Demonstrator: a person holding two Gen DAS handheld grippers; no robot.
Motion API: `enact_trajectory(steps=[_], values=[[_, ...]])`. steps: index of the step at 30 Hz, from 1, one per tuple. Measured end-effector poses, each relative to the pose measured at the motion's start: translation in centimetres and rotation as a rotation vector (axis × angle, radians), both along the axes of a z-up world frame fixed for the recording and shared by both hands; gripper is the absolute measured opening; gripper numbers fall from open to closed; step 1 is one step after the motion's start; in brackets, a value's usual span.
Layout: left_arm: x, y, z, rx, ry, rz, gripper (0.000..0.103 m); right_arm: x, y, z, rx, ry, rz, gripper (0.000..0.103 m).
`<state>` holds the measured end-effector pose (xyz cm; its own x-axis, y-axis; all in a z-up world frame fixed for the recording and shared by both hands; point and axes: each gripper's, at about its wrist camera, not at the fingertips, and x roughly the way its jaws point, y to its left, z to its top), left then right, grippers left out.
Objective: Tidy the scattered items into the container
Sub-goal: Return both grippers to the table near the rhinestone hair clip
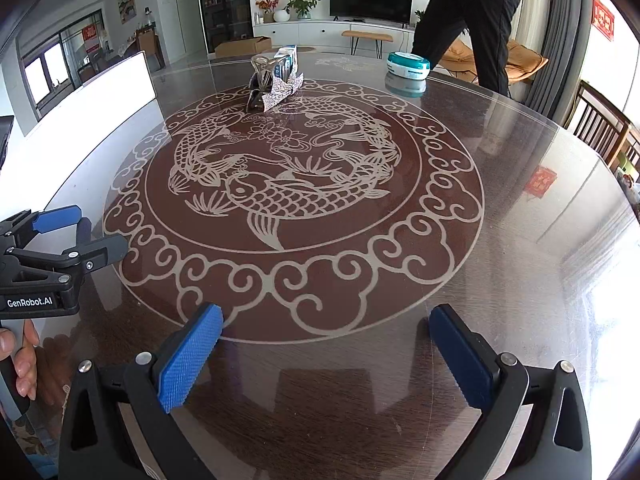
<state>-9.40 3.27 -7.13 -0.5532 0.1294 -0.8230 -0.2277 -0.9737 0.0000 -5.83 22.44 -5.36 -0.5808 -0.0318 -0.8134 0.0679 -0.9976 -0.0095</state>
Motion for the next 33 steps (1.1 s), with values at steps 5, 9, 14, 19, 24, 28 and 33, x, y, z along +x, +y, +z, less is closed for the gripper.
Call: enact_trajectory(steps=[5,9,14,19,24,28,33], values=[[-0.38,0.04,-0.17,0.0,0.0,0.004,0.103,0.0,0.0,0.01,0.0,0.0,0.0,0.103],[-0.37,0.05,-0.22,0.001,0.0,0.003,0.103,0.01,-0.01,0.01,0.0,0.0,0.0,0.103],[-0.37,0.04,-0.24,0.001,0.0,0.003,0.103,0.01,0.0,0.01,0.0,0.0,0.0,0.103],[-0.37,0.03,-0.24,0.001,0.0,0.003,0.103,0.02,-0.04,0.03,0.0,0.0,0.0,0.103],[-0.25,0.1,-0.27,0.001,0.001,0.003,0.103,0.01,-0.01,0.03,0.0,0.0,0.0,0.103],[-0.2,0.04,-0.32,0.002,0.0,0.003,0.103,0.02,-0.03,0.03,0.0,0.0,0.0,0.103],[-0.21,0.02,-0.33,0.002,0.001,0.002,0.103,0.02,-0.02,0.03,0.0,0.0,0.0,0.103]])
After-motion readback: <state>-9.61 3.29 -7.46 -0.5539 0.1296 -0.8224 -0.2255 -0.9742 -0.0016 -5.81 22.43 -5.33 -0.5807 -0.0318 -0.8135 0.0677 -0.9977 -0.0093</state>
